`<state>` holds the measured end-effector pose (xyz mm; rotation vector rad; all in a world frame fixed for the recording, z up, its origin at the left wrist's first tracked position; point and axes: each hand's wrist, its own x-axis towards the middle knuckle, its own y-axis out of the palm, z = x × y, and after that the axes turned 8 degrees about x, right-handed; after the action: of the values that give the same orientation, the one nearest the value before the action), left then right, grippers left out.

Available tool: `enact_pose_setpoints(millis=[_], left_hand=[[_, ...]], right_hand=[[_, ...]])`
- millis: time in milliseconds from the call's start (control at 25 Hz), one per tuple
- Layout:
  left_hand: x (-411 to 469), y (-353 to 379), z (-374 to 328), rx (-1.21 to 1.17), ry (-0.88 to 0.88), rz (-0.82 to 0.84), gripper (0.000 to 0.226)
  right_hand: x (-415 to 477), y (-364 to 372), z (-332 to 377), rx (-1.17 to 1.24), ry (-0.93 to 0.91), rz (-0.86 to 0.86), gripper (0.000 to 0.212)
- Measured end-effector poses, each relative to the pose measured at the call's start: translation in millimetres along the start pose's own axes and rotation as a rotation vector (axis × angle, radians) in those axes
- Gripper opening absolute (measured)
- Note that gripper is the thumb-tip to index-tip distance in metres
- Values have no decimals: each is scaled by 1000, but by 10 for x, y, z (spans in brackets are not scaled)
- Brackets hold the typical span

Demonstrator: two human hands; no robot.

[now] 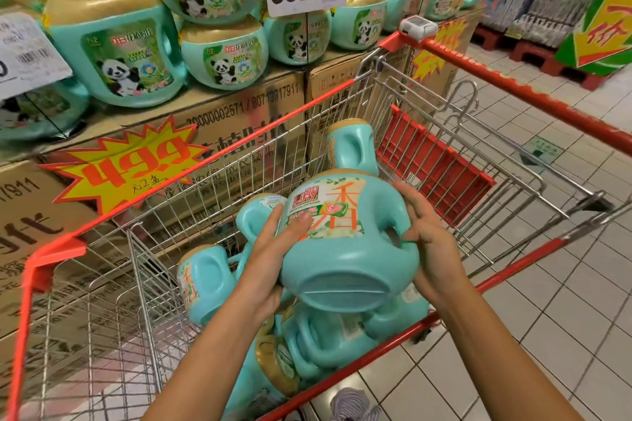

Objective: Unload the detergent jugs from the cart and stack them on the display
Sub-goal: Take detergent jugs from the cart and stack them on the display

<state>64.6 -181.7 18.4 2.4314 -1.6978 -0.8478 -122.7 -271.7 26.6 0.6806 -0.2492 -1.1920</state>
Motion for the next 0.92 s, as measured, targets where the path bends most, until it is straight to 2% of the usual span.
enact_pose_setpoints(millis=[160, 240, 360, 440, 480, 560, 640, 720, 920], left_hand=[[-43, -29, 45, 70, 261, -39, 88], [-64, -83, -6, 148, 363, -39, 95], [-100, -219, -135, 125, 334, 69, 103], [-102, -323, -270, 124, 289, 145, 87], [-107, -376, -340, 147, 279, 130, 73], [-151, -454, -425, 211, 256, 38, 62], [-248, -526, -388, 249, 271, -62, 68], [-390, -604, -322, 179, 357, -188, 67], [-866, -873, -315, 16, 530, -458, 56]], right_hand=[[18, 79, -25, -136, 39, 16, 53], [26, 131, -32, -224, 61, 39, 57], [-6, 237, -114, -266, -14, 32, 65], [-49, 311, -230, -254, -144, 15, 58], [-73, 354, -296, -250, -202, 21, 53], [-99, 451, -395, -263, -272, 55, 64], [-82, 558, -426, -280, -290, 120, 83], [-25, 694, -444, -313, -290, 240, 87], [136, 1154, -647, -354, -226, 594, 59]])
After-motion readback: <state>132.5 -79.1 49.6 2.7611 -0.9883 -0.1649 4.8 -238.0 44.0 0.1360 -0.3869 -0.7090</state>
